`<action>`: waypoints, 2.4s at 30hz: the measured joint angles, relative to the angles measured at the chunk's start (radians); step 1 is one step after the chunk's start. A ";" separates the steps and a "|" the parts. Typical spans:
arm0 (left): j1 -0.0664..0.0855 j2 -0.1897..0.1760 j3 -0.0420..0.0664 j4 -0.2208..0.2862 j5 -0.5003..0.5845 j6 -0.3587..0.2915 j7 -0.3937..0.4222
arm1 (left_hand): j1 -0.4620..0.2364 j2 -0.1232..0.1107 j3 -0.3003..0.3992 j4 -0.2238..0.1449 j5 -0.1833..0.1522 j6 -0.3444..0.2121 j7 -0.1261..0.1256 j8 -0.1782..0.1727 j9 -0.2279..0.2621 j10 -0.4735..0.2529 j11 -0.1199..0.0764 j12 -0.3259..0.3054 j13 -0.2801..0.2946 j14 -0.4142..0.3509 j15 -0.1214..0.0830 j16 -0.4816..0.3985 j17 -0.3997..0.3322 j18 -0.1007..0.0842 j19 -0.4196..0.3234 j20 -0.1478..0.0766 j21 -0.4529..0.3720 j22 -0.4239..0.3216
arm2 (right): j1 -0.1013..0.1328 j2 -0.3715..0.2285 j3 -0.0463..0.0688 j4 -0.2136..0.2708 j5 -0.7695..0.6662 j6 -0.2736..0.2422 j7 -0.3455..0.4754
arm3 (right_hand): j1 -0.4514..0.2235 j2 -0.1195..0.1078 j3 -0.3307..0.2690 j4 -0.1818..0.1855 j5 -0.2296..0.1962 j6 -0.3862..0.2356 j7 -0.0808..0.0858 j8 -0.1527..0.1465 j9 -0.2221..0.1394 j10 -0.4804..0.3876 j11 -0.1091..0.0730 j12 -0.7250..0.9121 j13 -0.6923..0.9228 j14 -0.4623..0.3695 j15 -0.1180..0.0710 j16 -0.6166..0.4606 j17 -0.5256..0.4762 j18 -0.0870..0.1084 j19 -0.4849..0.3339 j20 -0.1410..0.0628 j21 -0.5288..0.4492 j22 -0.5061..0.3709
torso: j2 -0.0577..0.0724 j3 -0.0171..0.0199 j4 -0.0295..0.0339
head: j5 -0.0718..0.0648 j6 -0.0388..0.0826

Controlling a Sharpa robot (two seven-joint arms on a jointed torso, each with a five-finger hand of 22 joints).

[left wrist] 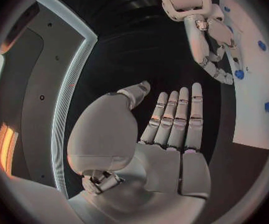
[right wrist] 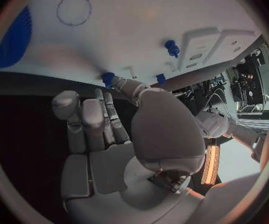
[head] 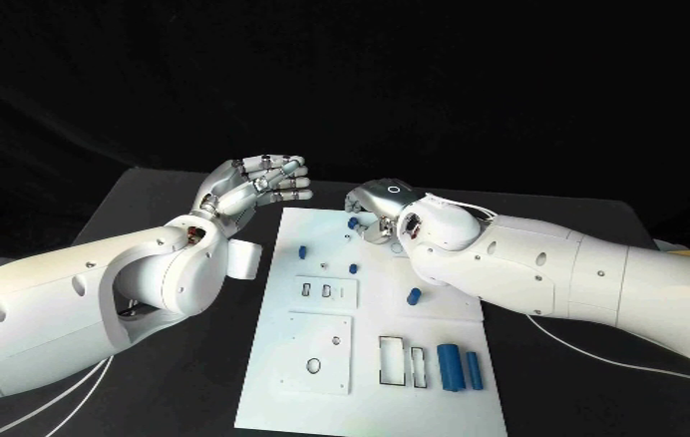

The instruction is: Assemble the parts on the task board

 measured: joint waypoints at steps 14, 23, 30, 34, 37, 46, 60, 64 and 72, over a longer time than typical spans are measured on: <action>0.000 -0.003 0.000 -0.019 0.005 0.002 -0.001 | 0.000 0.000 0.000 0.000 0.000 0.000 0.000 0.000 0.000 0.000 0.000 0.000 0.000 0.000 0.000 0.000 0.000 0.000 0.000 0.000 0.000 0.000 | 0.029 -0.269 0.019 0.235 0.051 -0.023 -0.016 | -0.034 -0.040 -0.045 0.055 0.054 0.076 0.014 -0.005 0.013 0.248 -0.051 0.175 0.064 0.056 -0.037 0.105 0.159 -0.026 0.159 -0.035 0.143 0.221 | -0.012 0.0043 -0.0074 | -0.010 0.011; 0.000 0.001 0.000 -0.031 0.007 0.006 -0.001 | 0.000 0.000 0.000 0.000 0.000 0.000 0.000 -0.004 0.000 0.000 0.000 0.000 0.000 0.000 0.000 0.000 0.000 0.000 -0.004 0.004 0.000 -0.001 | 0.035 -0.348 0.021 0.238 0.234 0.009 -0.028 | -0.019 -0.058 -0.188 0.112 0.076 0.021 0.011 -0.007 0.050 0.213 -0.066 0.629 0.520 0.054 -0.051 0.212 0.346 -0.048 0.229 -0.040 0.220 0.322 | -0.020 0.0082 -0.0143 | -0.019 0.014; 0.000 0.002 0.000 -0.033 0.007 0.009 -0.001 | 0.000 0.000 0.000 0.000 0.000 0.000 0.000 -0.004 0.000 0.000 0.000 0.000 0.000 0.000 0.000 0.000 0.000 0.000 -0.004 0.004 0.000 -0.001 | 0.031 -0.353 0.022 0.206 0.327 0.045 -0.033 | -0.001 -0.051 -0.220 0.142 0.083 0.002 0.019 0.008 0.068 0.293 -0.053 0.910 0.862 0.054 -0.049 0.262 0.387 -0.063 0.256 -0.033 0.253 0.323 | -0.021 0.0106 -0.0163 | -0.018 0.014; 0.000 0.002 -0.001 -0.033 0.007 0.010 -0.001 | 0.000 0.000 0.000 0.000 0.000 0.000 0.000 -0.004 0.000 0.000 0.000 0.000 0.000 0.000 0.000 0.000 0.000 0.000 -0.004 0.004 0.000 -0.001 | 0.024 -0.339 0.021 0.185 0.351 0.059 -0.034 | -0.001 -0.051 -0.224 0.146 0.088 -0.004 0.019 0.008 0.069 0.308 -0.050 0.952 0.915 0.054 -0.043 0.274 0.387 -0.063 0.262 -0.034 0.257 0.323 | -0.019 0.0101 -0.0151 | -0.017 0.011; 0.000 0.002 -0.001 -0.033 0.008 0.011 -0.001 | 0.000 0.000 0.000 0.000 0.000 0.000 0.000 -0.004 0.000 0.000 0.000 0.000 0.000 0.000 0.000 0.000 0.000 0.000 -0.004 0.003 0.000 -0.001 | 0.016 -0.328 0.021 0.174 0.363 0.069 -0.034 | 0.003 -0.047 -0.227 0.149 0.091 -0.006 0.020 0.008 0.070 0.311 -0.050 0.965 0.933 0.054 -0.043 0.277 0.387 -0.063 0.266 -0.030 0.262 0.323 | -0.018 0.0094 -0.0136 | -0.019 0.010; 0.000 0.000 -0.001 -0.032 0.008 0.012 -0.001 | 0.000 0.000 0.000 0.000 0.000 0.000 0.000 -0.004 0.000 0.000 0.000 0.000 0.000 0.000 0.000 0.000 0.000 0.000 -0.004 0.003 0.000 -0.001 | 0.006 -0.302 0.019 0.145 0.380 0.085 -0.032 | 0.003 -0.047 -0.227 0.148 0.091 -0.009 0.023 0.012 0.072 0.322 -0.046 0.989 0.964 0.054 -0.043 0.286 0.387 -0.063 0.266 -0.030 0.267 0.323 | -0.016 0.0076 -0.0117 | -0.015 0.002; 0.000 -0.002 -0.001 -0.030 0.008 0.014 -0.001 | 0.000 0.000 0.000 0.000 0.000 0.000 0.000 -0.004 0.000 0.000 0.000 0.000 0.000 0.000 0.000 -0.003 0.001 0.000 -0.004 0.004 0.000 -0.002 | 0.003 -0.286 0.019 0.125 0.378 0.091 -0.032 | 0.031 -0.032 -0.216 0.145 0.096 -0.009 0.023 0.023 0.077 0.340 -0.047 1.025 1.014 0.054 -0.043 0.292 0.387 -0.063 0.269 -0.027 0.278 0.322 | -0.017 0.0075 -0.0113 | -0.013 -0.007; 0.000 -0.002 -0.001 -0.030 0.008 0.014 -0.002 | 0.000 0.000 0.000 0.000 0.000 0.000 0.000 -0.004 -0.001 0.000 0.000 0.000 0.000 0.000 0.000 -0.003 0.001 0.000 -0.004 0.004 0.000 -0.002 | 0.001 -0.279 0.019 0.120 0.372 0.091 -0.032 | 0.031 -0.031 -0.216 0.145 0.096 -0.009 0.023 0.024 0.080 0.340 -0.047 1.025 1.014 0.054 -0.043 0.292 0.387 -0.063 0.269 -0.027 0.278 0.322 | -0.017 0.0076 -0.0114 | -0.014 -0.007; 0.000 -0.002 -0.001 -0.028 0.008 0.015 -0.002 | 0.000 0.000 0.000 0.000 0.000 0.000 0.000 -0.004 -0.001 0.000 0.000 -0.004 0.000 0.000 0.000 -0.003 0.001 0.000 -0.004 0.004 0.000 -0.002 | -0.002 -0.270 0.021 0.110 0.350 0.088 -0.029 | 0.031 -0.031 -0.209 0.143 0.096 -0.009 0.023 0.024 0.080 0.340 -0.047 1.030 1.017 0.054 -0.043 0.296 0.387 -0.063 0.269 -0.027 0.278 0.322 | -0.016 0.0081 -0.0105 | -0.013 -0.009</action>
